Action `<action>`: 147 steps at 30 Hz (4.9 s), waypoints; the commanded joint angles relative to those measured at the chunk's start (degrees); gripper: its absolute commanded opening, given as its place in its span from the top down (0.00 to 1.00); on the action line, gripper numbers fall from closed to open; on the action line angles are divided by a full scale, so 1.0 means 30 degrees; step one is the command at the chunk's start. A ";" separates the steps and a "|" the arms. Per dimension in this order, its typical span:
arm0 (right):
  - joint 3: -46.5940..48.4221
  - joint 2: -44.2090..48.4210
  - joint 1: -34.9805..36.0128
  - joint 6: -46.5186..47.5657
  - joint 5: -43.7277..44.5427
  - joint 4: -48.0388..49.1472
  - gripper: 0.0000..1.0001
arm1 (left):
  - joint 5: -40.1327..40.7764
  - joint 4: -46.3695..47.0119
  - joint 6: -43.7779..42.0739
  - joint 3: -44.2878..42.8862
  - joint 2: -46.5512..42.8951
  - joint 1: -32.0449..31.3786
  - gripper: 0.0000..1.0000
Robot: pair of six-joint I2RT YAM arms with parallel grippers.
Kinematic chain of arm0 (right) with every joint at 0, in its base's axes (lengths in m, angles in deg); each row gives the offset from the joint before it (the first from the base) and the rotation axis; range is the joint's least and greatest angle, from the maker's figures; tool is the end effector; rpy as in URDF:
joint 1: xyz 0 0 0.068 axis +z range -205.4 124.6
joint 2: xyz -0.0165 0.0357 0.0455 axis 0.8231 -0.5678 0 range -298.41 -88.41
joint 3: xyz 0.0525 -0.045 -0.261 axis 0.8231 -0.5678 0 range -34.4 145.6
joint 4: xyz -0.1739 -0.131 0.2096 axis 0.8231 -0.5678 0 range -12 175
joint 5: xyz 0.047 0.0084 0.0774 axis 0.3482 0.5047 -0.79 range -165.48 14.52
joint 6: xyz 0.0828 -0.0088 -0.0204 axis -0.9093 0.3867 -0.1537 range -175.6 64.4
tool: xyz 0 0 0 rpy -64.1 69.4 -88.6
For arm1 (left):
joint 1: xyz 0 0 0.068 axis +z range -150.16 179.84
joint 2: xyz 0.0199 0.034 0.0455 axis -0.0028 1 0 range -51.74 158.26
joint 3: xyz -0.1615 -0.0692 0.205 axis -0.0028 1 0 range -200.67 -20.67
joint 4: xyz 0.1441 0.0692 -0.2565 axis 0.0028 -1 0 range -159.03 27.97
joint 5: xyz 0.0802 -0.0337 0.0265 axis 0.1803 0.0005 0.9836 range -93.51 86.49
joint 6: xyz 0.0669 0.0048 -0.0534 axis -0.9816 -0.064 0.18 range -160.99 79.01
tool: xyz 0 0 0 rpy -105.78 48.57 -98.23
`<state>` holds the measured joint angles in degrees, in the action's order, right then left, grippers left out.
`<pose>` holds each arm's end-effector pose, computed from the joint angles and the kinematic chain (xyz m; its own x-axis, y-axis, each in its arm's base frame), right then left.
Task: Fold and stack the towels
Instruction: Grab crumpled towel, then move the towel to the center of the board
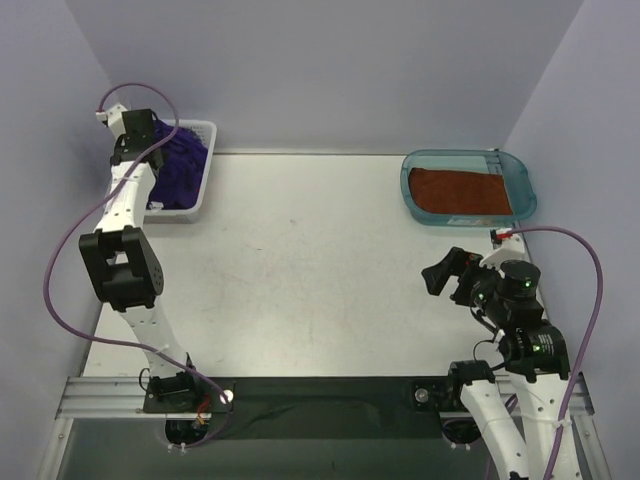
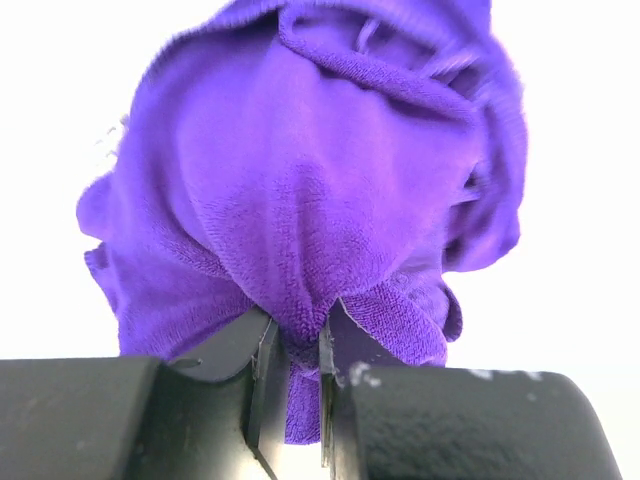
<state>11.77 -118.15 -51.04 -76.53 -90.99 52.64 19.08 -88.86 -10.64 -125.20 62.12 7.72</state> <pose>0.1918 0.0348 0.3419 -0.3733 0.3167 -0.8720 -0.2101 0.8867 0.4120 0.5267 0.1023 0.2800 -0.2853 -0.5104 -0.8113 -0.6697 0.7117 -0.2122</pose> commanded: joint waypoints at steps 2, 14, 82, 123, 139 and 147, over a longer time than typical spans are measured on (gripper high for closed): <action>0.0634 0.0273 0.0100 0.0003 -0.0454 -0.0608 0.01 | -0.0086 0.0799 -0.0155 0.0330 -0.3030 -0.0048 0.85; -0.0302 0.0771 0.0129 0.0003 -0.0544 -0.0874 0.01 | -0.3221 0.1883 0.0109 0.3906 -0.3180 -0.0019 0.80; -0.0800 0.0888 0.1740 0.1205 0.0364 -0.1314 0.01 | 0.3778 -0.1717 -0.3354 0.7419 -0.6841 -0.3213 0.27; -0.1124 0.0742 0.1857 0.1087 0.0452 -0.1284 0.00 | -0.2314 0.5955 0.2715 1.0275 -1.0856 0.3262 1.00; -0.0831 0.0566 0.1857 0.0824 0.0716 -0.1635 0.01 | -0.8554 0.8213 0.1758 -0.1566 -0.8423 0.0551 1.00; 0.0223 0.1355 0.1857 0.0736 0.0862 -0.2221 0.01 | -0.8876 0.6131 -0.1907 -0.5819 -0.8775 -0.6134 1.00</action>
<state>9.41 -115.70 -45.88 -73.76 -89.61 46.74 -5.01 -70.56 -10.73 -138.97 38.23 -5.70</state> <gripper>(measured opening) 0.993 0.037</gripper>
